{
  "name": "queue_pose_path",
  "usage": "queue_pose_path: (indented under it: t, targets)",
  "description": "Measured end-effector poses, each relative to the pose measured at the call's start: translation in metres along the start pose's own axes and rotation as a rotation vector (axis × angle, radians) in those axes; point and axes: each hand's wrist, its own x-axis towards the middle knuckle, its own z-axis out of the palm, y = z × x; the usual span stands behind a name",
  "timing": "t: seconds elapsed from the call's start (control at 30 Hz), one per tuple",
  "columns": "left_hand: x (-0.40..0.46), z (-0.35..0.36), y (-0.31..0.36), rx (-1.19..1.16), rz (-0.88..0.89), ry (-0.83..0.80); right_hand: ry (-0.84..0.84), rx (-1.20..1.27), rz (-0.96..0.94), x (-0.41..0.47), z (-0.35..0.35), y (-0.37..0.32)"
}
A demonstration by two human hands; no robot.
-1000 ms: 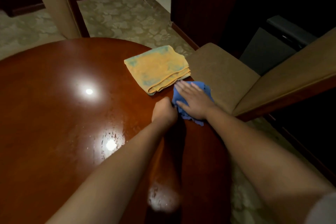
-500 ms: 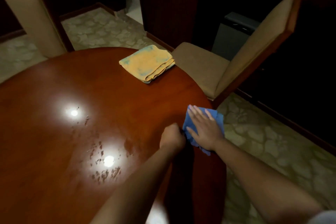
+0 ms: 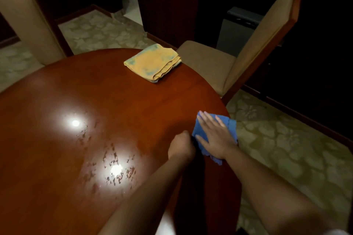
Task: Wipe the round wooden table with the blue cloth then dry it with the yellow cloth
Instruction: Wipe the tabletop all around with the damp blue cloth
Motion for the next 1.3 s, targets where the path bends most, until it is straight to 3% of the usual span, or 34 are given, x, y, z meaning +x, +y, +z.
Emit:
queue_pose_path:
  t: [0.33,0.7,0.97,1.3]
  targets:
    - [0.074,-0.012,0.027,-0.056,-0.042,0.124,-0.034,-0.03,-0.165,0.093,-0.013,0.056]
    - [0.006,0.008,0.015,-0.004,0.029,-0.021,-0.025,-0.002,-0.015,-0.004,-0.009,0.02]
    - [-0.116,0.026,-0.046,0.137,0.168,-0.167,-0.068,0.046,0.218,-0.141,0.006,-0.082]
    - [-0.241,0.009,-0.158,0.356,0.23,-0.284,-0.059,0.136,0.331,-0.251,0.03,-0.257]
